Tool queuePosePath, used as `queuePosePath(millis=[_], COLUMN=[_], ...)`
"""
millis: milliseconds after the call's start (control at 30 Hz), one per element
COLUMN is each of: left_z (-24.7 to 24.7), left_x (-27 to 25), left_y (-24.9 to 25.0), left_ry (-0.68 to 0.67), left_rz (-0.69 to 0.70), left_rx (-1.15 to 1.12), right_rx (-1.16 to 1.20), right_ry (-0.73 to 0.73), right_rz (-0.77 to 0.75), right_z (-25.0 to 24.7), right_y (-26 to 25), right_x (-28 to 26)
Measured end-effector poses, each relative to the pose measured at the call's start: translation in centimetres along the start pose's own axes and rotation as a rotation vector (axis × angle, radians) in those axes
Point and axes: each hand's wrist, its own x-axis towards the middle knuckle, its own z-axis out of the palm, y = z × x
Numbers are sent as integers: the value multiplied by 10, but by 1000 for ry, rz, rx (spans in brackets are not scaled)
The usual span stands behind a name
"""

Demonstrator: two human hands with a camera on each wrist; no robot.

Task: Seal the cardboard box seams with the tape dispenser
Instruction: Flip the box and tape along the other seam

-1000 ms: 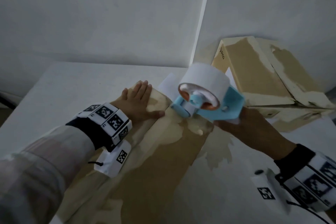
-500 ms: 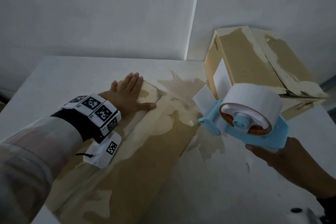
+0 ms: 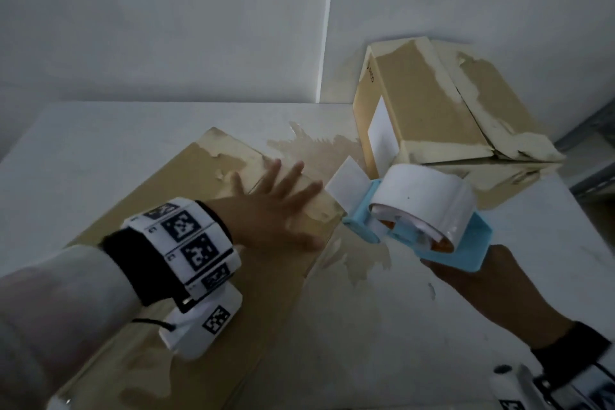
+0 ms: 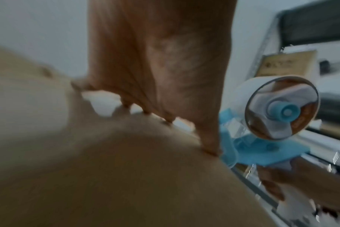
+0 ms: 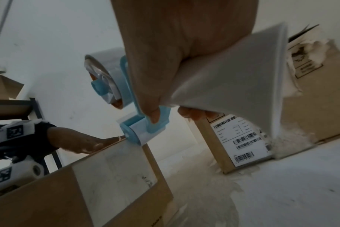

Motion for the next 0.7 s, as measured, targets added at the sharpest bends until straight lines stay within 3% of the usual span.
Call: queuePosePath(millis=[33,67,367,700], left_z=[0,-6,-9,-8], left_x=[-1,-6,-9,-8], left_y=[6,12,9,9], left_ry=[-124,-161,-191,-192], left_rz=[-48,-78,-66,-59], left_rx=[-41,-26,-1,-23], right_rx=[4,27,-59,-206], right_ry=[8,7,24,149], right_rz=[-19,-23,-111,-167], right_z=[1,3,12,22], right_y=[0,1,31,32], right_x=[-1,-2,-7,-8])
